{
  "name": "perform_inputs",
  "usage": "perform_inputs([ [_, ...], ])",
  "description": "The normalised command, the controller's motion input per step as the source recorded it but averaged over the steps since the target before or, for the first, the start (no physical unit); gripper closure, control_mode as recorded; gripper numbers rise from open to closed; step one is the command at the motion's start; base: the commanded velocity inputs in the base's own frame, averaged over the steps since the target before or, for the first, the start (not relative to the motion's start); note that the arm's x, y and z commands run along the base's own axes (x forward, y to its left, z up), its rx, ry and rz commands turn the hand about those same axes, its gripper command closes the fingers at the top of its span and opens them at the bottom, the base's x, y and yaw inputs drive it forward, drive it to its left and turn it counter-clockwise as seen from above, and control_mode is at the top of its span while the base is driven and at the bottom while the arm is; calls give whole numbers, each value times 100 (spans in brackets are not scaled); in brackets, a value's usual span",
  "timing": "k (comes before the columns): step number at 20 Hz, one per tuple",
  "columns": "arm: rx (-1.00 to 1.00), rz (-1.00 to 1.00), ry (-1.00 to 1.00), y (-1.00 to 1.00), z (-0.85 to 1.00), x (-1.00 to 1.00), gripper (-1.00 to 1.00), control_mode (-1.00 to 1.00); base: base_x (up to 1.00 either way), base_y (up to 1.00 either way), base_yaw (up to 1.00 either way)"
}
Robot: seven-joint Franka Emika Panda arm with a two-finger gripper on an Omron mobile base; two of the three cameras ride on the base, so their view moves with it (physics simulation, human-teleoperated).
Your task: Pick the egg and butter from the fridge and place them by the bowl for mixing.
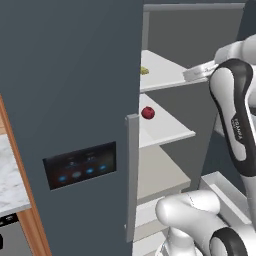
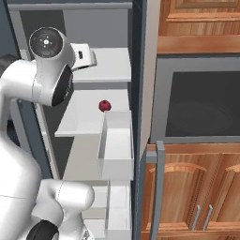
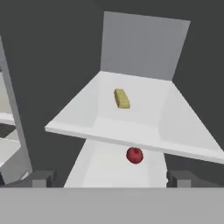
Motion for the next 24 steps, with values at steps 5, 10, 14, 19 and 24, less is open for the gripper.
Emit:
perform_inputs([
  [5,0,0,4,0,0,59,-100,-100,0,0,0],
  [10,0,0,1,3,-7,58,-100,-100,0,0,0],
  [14,0,0,0,20,-18,55,-100,-100,0,0,0],
  [19,0,0,2,31,-9,61,-100,-100,0,0,0],
  [24,-4,-1,11,23,0,72,-100,-100,0,0,0],
])
